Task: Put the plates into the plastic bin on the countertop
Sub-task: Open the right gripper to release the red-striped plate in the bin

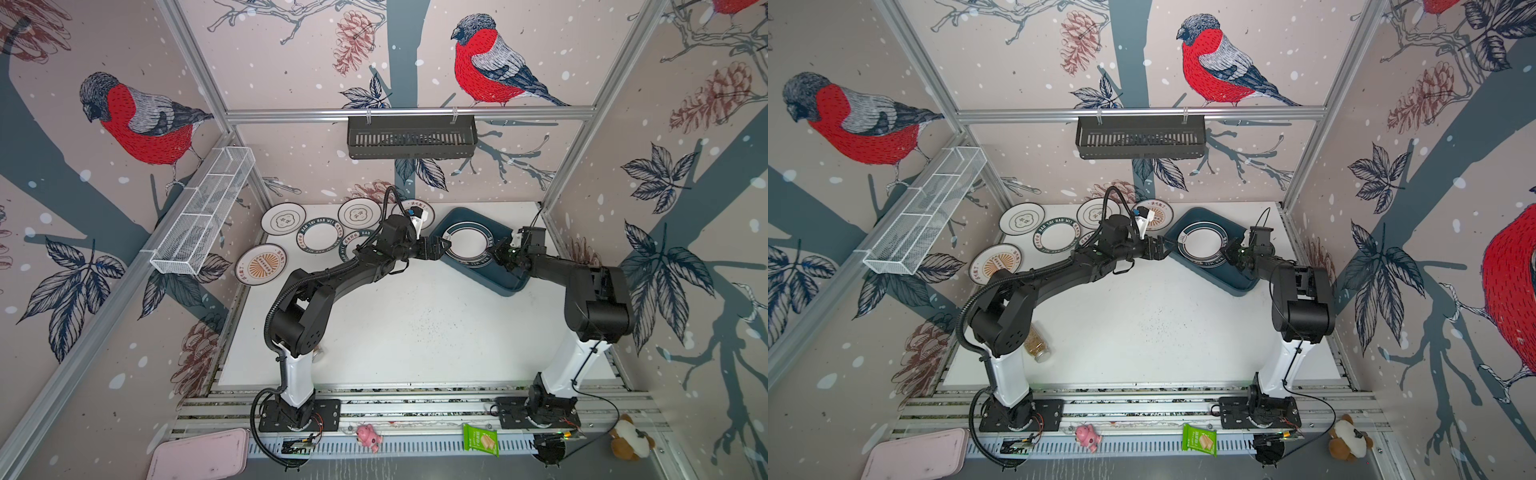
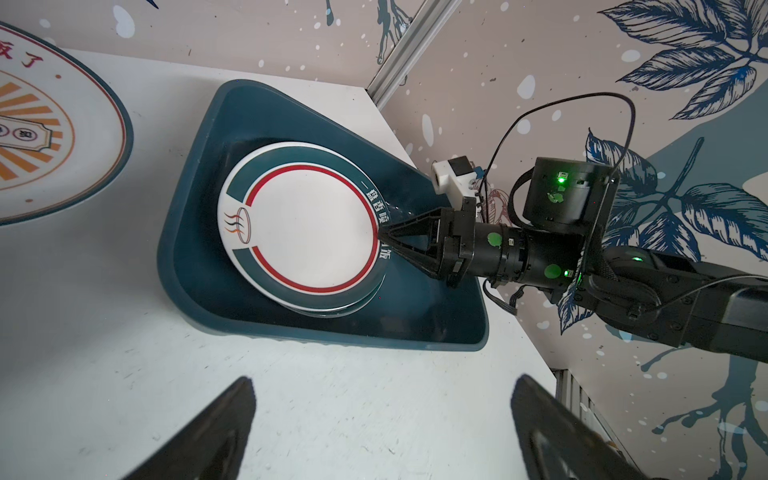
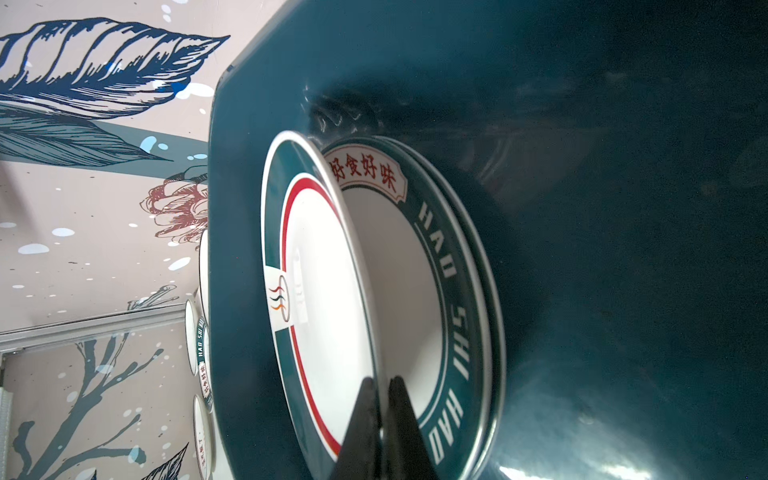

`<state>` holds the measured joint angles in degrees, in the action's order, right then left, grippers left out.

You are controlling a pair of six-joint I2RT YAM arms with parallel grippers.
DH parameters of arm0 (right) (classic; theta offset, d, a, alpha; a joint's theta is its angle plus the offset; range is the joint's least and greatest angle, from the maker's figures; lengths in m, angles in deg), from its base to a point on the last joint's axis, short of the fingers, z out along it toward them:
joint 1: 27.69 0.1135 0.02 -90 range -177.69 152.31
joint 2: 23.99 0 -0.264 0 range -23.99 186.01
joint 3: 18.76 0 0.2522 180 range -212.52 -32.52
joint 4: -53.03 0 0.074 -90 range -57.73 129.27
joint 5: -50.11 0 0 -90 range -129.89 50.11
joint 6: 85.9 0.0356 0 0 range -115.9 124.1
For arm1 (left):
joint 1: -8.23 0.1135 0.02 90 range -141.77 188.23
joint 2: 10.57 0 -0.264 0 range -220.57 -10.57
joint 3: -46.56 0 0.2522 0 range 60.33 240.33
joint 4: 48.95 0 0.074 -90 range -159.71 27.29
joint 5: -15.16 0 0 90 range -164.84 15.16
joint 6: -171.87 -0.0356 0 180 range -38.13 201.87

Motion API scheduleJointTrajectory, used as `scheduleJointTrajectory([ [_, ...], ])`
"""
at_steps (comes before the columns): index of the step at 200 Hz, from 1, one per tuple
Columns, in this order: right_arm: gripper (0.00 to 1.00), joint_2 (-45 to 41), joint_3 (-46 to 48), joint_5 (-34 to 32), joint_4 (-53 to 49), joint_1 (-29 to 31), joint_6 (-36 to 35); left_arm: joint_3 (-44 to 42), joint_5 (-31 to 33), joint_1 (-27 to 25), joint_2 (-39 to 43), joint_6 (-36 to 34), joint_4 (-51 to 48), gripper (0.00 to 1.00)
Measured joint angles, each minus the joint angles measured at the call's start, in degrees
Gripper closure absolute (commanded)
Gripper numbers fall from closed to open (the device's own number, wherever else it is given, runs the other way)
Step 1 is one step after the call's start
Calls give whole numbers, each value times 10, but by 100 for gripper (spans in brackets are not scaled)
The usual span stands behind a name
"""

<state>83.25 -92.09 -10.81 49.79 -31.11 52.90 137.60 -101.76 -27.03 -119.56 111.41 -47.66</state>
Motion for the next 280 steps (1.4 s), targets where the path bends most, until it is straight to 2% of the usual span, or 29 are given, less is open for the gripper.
scheduleJointTrajectory([
  [104,84,7,-8,-14,-16,0,-13,0,17,0,14,-14,-22,4],
  [124,78,7,-9,-20,-19,0,-19,-1,17,0,18,-15,-22,4],
  [280,80,-25,-3,-50,-48,0,-25,-69,46,0,79,-24,-21,4],
])
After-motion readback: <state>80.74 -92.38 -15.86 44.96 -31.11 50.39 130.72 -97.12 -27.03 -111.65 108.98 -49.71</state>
